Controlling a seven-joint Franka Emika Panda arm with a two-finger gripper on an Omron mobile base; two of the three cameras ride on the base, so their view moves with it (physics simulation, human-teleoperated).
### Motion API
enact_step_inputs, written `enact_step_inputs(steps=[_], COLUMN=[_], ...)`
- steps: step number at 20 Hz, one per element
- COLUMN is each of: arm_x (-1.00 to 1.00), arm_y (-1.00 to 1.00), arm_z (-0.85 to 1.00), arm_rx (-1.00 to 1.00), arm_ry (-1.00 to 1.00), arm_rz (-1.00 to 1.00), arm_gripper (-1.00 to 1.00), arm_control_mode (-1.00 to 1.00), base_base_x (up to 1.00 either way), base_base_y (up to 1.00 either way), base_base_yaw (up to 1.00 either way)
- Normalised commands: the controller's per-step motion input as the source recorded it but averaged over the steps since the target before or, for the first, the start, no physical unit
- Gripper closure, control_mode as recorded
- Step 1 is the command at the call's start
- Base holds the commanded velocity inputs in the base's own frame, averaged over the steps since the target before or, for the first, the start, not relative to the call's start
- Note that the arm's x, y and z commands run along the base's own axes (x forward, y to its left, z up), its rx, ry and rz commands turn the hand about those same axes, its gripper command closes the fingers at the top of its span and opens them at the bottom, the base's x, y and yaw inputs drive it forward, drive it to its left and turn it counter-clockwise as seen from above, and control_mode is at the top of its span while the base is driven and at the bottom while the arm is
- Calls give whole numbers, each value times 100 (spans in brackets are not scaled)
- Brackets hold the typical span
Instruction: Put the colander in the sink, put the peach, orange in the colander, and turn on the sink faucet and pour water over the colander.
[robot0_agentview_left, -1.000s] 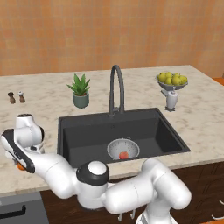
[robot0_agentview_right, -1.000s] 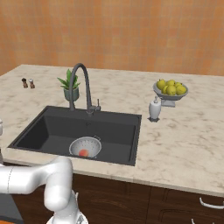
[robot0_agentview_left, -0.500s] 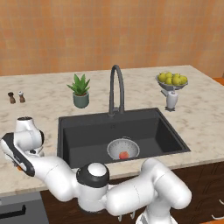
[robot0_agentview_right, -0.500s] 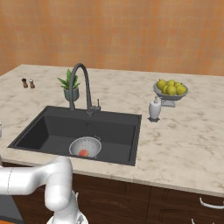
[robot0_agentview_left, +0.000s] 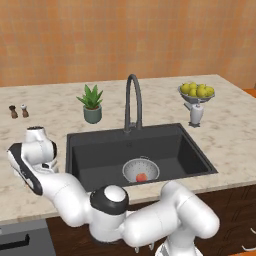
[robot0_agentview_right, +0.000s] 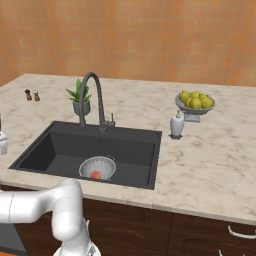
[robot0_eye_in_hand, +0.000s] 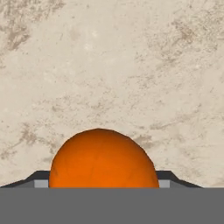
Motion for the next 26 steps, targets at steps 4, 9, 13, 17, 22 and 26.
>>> enact_step_inputs(steps=[4, 9, 13, 17, 22, 26], arm_x=[-8, -1, 1, 10, 25, 1], arm_y=[-85, -79, -85, -84, -75, -74], arm_z=[5, 17, 13, 8, 0, -1], arm_rx=[-1, -2, -4, -6, -17, -14], arm_ry=[-14, -3, -2, 1, 0, -17], arm_rz=[0, -3, 0, 0, -4, 0], arm_gripper=[100, 100, 100, 100, 100, 100], arm_control_mode=[-100, -100, -100, -100, -100, -100], base_base_x=[0, 0, 0, 0, 0, 0], base_base_y=[0, 0, 0, 0, 0, 0], base_base_yaw=[0, 0, 0, 0, 0, 0])
